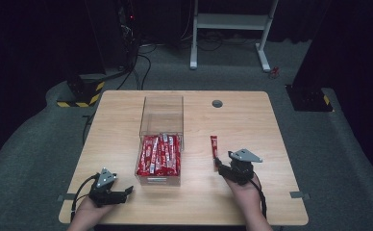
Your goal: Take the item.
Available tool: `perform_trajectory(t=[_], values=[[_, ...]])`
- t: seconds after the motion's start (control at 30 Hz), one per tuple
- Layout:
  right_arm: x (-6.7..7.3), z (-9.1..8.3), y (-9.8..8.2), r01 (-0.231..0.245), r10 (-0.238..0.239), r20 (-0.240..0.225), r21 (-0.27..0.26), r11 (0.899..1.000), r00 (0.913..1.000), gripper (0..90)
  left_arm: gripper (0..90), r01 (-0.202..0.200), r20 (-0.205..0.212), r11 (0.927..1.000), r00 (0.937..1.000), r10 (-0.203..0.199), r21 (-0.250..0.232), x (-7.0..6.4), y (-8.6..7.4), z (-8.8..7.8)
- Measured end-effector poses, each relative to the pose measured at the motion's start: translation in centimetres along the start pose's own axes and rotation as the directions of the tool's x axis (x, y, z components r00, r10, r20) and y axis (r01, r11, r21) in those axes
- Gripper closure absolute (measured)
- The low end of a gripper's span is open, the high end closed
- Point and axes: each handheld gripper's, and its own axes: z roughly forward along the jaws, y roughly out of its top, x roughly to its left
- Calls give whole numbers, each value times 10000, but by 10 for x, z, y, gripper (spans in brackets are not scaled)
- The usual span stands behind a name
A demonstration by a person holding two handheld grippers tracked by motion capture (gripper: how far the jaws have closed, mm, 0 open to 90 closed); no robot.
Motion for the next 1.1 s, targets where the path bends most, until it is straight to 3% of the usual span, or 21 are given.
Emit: perform_trajectory(t=[0.5,0.73,0.93,1.1], values=[[-33,-24,-29,-406,383,750,299,9987,9964,349,150,-65,35,10000,10000,64,27,0,0,0],[-47,-30,-45,-603,491,1152,958,9936,9921,320,150,-72,44,10000,10000,72,15,0,0,0],[-53,-30,-58,-414,118,1608,1822,9824,9869,276,150,-72,45,10000,10000,72,11,0,0,0],[-58,-32,-61,-673,355,1658,1902,9794,9855,234,150,-74,55,10000,10000,74,26,0,0,0]])
